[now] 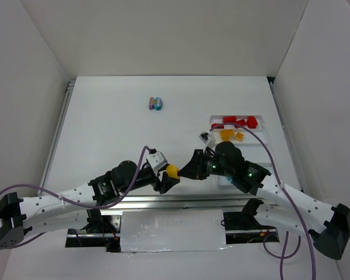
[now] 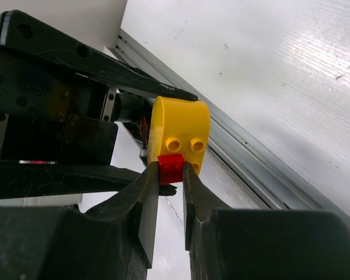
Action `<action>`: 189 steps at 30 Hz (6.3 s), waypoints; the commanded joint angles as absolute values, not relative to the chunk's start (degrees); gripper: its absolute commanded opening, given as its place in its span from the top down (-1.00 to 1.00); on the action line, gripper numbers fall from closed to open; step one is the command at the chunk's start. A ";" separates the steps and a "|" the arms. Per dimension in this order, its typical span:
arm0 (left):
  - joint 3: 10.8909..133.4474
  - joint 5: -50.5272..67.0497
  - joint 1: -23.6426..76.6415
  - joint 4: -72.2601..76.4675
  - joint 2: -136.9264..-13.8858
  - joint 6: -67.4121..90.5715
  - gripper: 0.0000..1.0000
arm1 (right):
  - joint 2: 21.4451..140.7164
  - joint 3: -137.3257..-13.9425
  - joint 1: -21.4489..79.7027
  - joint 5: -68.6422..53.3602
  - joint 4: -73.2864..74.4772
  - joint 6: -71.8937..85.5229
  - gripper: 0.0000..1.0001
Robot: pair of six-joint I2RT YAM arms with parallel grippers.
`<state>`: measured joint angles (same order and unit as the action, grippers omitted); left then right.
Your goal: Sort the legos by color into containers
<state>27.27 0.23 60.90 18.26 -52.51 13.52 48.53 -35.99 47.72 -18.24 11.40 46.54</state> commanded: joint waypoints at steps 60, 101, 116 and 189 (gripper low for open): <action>29.18 -4.48 61.52 11.16 -46.76 16.96 1.00 | 95.81 -70.06 -2.92 8.35 24.43 35.95 -0.84; 30.85 7.03 61.52 27.95 -48.87 13.10 1.00 | 44.12 -38.40 41.92 -30.15 5.71 50.62 -0.98; 32.17 7.12 61.52 28.30 -49.92 12.48 0.91 | 46.67 -37.88 45.44 -25.14 3.08 53.35 0.74; 38.41 -26.89 61.61 -9.14 -45.88 25.40 -0.99 | 90.62 -60.38 -1.30 11.07 22.24 34.72 1.00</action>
<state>38.98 -26.72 61.39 -11.53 -46.13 25.74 91.98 -59.55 0.05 9.76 21.74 35.51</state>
